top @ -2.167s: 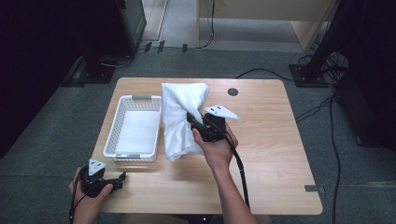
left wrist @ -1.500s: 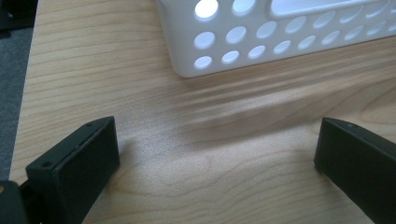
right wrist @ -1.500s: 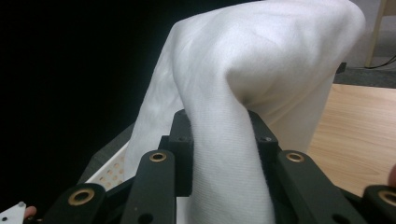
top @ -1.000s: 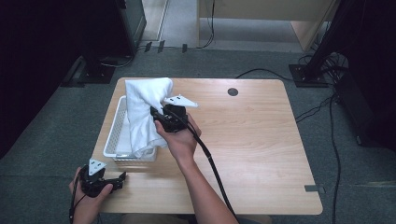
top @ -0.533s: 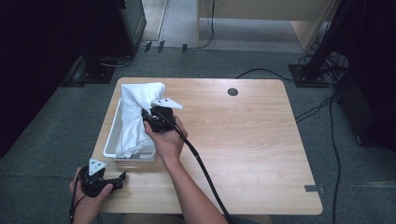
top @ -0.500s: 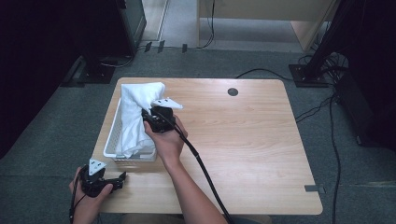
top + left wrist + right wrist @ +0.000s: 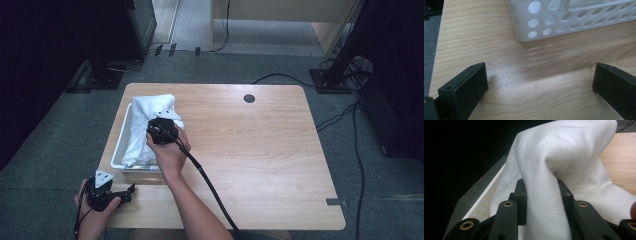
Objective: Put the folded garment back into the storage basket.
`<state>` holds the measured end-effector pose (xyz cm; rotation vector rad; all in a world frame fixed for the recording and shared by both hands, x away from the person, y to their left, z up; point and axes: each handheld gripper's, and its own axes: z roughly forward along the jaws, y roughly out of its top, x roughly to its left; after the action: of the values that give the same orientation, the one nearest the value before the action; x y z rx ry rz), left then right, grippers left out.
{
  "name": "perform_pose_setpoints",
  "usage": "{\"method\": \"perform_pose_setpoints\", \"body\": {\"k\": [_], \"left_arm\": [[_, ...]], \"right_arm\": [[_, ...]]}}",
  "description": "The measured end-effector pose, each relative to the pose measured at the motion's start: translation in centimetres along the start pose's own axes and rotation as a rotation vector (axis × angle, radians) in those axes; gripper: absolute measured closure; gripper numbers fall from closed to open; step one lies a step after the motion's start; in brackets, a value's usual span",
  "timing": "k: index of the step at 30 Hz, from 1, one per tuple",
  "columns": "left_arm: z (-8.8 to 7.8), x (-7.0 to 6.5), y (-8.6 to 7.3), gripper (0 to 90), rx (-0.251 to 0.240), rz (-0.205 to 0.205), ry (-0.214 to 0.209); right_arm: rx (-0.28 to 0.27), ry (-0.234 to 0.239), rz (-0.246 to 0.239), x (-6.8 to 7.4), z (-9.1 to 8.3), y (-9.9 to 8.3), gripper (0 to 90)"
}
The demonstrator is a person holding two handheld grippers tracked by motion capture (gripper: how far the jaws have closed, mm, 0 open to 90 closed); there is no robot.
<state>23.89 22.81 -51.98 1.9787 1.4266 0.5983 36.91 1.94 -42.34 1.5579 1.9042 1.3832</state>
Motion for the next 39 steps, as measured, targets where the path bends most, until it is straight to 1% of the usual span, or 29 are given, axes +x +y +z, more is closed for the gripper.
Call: {"method": "perform_pose_setpoints", "body": {"k": [1,4,5,6,12,14,17,19,21,23,24,26,27,29,31,32,33,34,35,36,37,38,39], "left_arm": [[0.0,0.0,0.0,0.0,-0.001,0.0,0.0],[0.0,0.0,0.0,0.0,-0.001,0.0,0.0],[0.0,0.0,0.0,0.0,-0.002,0.0,0.0],[0.0,0.0,0.0,0.0,-0.001,0.0,0.0],[0.0,0.0,0.0,0.0,-0.001,0.002,-0.002],[0.0,0.0,0.0,0.0,-0.001,0.001,-0.002],[0.0,0.0,0.0,0.0,0.0,0.003,-0.002],[0.0,0.0,0.0,0.0,0.0,0.004,-0.002],[0.0,0.0,0.0,0.0,0.0,0.004,-0.003],[0.0,0.0,0.0,0.0,0.0,0.004,-0.003],[0.0,0.0,0.0,0.0,0.0,0.004,-0.003],[0.0,0.0,0.0,0.0,0.0,0.003,-0.003],[0.0,0.0,0.0,0.0,-0.001,0.002,-0.003],[0.0,0.0,0.0,0.0,-0.002,0.002,-0.003],[0.0,0.0,0.0,0.0,-0.002,0.002,-0.003],[0.0,0.0,0.0,0.0,-0.002,0.003,-0.003],[0.0,0.0,0.0,0.0,-0.001,0.004,-0.003],[0.0,0.0,0.0,0.0,-0.001,0.004,-0.004],[0.0,0.0,0.0,0.0,-0.001,0.005,-0.004],[0.0,0.0,0.0,0.0,-0.002,0.004,-0.004],[0.0,0.0,0.0,0.0,-0.003,0.002,-0.004],[0.0,0.0,0.0,0.0,-0.002,0.004,-0.004],[0.0,0.0,0.0,0.0,-0.001,0.004,-0.004]], "right_arm": [[0.004,-0.01,-0.005,0.1,0.2,-0.1,69.2],[0.019,-0.037,0.001,0.3,0.8,-0.5,69.2],[0.027,-0.053,-0.004,0.5,1.1,-0.7,69.1],[0.027,-0.053,-0.004,0.5,1.1,-0.7,69.1],[0.037,-0.091,-0.005,0.8,1.6,-0.9,68.8],[0.041,-0.093,-0.01,0.9,1.7,-0.8,68.4],[0.047,-0.086,-0.003,0.8,1.8,-0.8,67.6],[0.058,-0.064,0.007,0.6,1.8,-0.8,66.2],[0.07,-0.034,0.023,0.3,1.9,-0.7,61.3],[0.082,0.004,0.065,0.1,1.9,-0.6,52.9],[0.078,0.021,0.08,0.1,1.9,-0.5,50.2],[0.064,0.03,0.081,0.1,1.6,-0.3,42.4],[0.06,0.043,0.084,0.1,1.5,-0.2,38.8],[0.062,0.053,0.066,0.2,1.3,-0.1,35.1],[0.076,0.063,0.055,0.1,1.3,-0.1,30.1],[0.083,0.06,0.041,0.1,1.3,-0.2,28.3],[0.089,0.054,0.016,0.0,1.3,-0.2,27.8],[0.09,0.059,0.007,0.0,1.2,-0.3,26.1],[0.092,0.075,0.0,-0.1,1.2,-0.3,23.9],[0.094,0.085,-0.005,-0.1,1.1,-0.3,24.0],[0.09,0.083,-0.024,-0.1,0.9,-0.3,21.5],[0.091,0.061,-0.041,-0.1,0.7,-0.3,17.5],[0.091,0.06,-0.051,-0.1,0.5,-0.2,16.1]]}}
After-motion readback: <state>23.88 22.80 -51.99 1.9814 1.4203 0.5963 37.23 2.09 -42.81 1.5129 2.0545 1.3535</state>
